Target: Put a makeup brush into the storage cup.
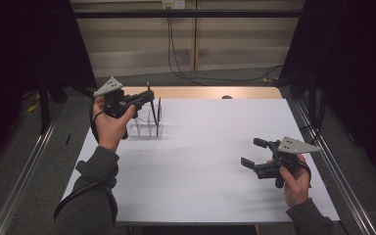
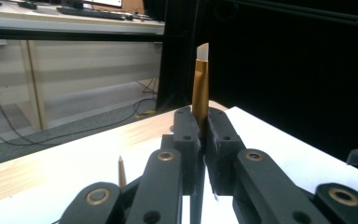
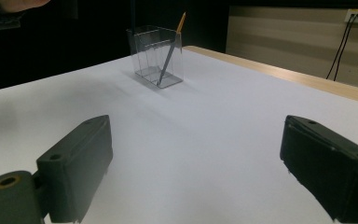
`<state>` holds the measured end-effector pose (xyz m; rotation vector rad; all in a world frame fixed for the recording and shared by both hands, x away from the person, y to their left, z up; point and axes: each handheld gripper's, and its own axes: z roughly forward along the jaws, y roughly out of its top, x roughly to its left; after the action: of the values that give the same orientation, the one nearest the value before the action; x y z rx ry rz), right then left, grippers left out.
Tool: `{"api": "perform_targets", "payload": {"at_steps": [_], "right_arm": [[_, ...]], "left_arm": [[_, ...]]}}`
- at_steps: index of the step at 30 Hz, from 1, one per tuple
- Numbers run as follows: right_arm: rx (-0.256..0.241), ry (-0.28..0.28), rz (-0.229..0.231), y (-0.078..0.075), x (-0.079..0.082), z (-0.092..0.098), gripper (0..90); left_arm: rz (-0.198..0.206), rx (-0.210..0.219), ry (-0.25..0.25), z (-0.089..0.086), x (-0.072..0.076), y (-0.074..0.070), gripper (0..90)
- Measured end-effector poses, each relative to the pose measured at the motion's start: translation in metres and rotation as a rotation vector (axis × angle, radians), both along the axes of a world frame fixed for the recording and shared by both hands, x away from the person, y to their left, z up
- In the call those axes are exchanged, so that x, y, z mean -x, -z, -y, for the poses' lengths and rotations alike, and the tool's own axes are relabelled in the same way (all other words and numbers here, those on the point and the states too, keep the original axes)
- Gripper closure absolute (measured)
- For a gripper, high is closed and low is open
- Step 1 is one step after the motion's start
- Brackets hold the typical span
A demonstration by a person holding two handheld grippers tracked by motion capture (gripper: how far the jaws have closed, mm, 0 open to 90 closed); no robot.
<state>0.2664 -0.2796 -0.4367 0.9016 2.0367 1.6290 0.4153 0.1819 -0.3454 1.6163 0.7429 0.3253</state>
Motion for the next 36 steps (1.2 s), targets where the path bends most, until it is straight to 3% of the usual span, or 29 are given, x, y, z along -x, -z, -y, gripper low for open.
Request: {"api": "perform_targets", "payload": {"at_steps": [7, 14, 23, 29, 33, 36], "right_arm": [[0.000, -0.003, -0.002, 0.000, 0.000, 0.001, 8.9], [-0.001, -0.004, -0.003, 0.000, 0.000, 0.001, 8.9], [-0.004, 0.001, -0.002, -0.001, 0.000, 0.001, 8.9], [-0.002, -0.003, 0.003, -0.001, 0.000, 0.001, 8.9], [-0.004, 0.000, 0.006, -0.002, 0.000, 0.001, 8.9], [-0.005, -0.002, 0.005, -0.002, 0.000, 0.001, 8.9]], "left_arm": [[-0.001, -0.019, -0.031, -0.001, -0.004, 0.002, 83.8], [-0.008, -0.008, -0.049, 0.000, -0.009, 0.004, 83.9], [-0.015, -0.017, -0.056, 0.000, -0.014, 0.007, 83.8], [-0.023, 0.001, -0.055, 0.001, -0.019, 0.009, 83.9], [-0.024, -0.023, -0.067, 0.003, -0.020, 0.009, 83.9], [-0.021, -0.014, -0.063, 0.004, -0.022, 0.010, 83.8]]}}
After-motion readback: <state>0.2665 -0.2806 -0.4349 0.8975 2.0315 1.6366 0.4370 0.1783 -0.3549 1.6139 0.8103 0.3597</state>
